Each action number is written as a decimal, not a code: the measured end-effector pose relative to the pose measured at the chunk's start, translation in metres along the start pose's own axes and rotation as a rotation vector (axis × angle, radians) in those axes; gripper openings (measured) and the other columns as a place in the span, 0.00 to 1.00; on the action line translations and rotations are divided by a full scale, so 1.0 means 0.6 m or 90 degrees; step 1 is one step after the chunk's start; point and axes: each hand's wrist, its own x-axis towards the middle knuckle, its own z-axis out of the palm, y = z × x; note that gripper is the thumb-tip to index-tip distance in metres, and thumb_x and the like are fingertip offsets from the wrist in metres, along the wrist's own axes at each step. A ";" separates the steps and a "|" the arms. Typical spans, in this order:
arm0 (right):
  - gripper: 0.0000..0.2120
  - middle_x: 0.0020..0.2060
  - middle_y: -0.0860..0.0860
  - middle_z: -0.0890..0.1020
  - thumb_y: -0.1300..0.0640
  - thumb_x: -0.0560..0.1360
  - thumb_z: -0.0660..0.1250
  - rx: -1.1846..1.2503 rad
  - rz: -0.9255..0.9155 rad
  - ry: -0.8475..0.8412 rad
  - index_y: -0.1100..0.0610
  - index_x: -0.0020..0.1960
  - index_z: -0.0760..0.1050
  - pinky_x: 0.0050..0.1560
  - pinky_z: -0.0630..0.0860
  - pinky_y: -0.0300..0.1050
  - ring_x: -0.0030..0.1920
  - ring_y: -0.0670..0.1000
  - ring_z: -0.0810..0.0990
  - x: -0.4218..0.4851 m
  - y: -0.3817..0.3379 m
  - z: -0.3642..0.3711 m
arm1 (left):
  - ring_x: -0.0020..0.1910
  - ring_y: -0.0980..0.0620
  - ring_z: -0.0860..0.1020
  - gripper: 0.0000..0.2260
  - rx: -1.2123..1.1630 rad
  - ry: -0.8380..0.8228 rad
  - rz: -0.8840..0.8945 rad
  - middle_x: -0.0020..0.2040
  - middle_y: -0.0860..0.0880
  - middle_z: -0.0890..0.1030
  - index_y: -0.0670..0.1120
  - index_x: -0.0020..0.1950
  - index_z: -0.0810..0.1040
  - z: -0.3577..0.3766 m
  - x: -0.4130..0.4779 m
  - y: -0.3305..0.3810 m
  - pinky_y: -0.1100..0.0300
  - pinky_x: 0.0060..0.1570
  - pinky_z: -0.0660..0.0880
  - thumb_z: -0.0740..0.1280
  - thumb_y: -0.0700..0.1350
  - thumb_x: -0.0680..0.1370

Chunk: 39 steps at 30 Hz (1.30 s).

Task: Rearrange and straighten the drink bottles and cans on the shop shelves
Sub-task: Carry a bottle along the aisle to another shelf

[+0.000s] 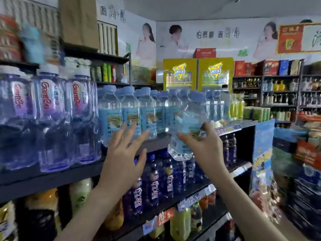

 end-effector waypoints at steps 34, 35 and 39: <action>0.35 0.64 0.60 0.67 0.53 0.78 0.67 -0.230 -0.271 -0.097 0.60 0.78 0.52 0.65 0.62 0.54 0.64 0.56 0.60 0.155 0.182 0.146 | 0.75 0.38 0.55 0.33 0.444 -0.027 -0.041 0.76 0.40 0.58 0.49 0.76 0.62 0.114 0.103 -0.039 0.41 0.71 0.53 0.69 0.55 0.74; 0.34 0.64 0.61 0.68 0.55 0.77 0.67 -0.220 -0.266 -0.095 0.61 0.77 0.55 0.65 0.62 0.55 0.65 0.57 0.61 0.147 0.178 0.142 | 0.75 0.38 0.57 0.32 0.435 -0.033 -0.058 0.76 0.39 0.60 0.48 0.75 0.64 0.110 0.094 -0.032 0.41 0.71 0.54 0.70 0.54 0.74; 0.27 0.60 0.61 0.72 0.62 0.76 0.68 -0.139 -0.284 -0.126 0.63 0.73 0.64 0.61 0.68 0.57 0.61 0.56 0.65 0.099 0.159 0.130 | 0.77 0.43 0.52 0.29 0.393 -0.093 -0.141 0.78 0.42 0.54 0.51 0.77 0.59 0.074 0.049 0.006 0.53 0.71 0.44 0.65 0.54 0.78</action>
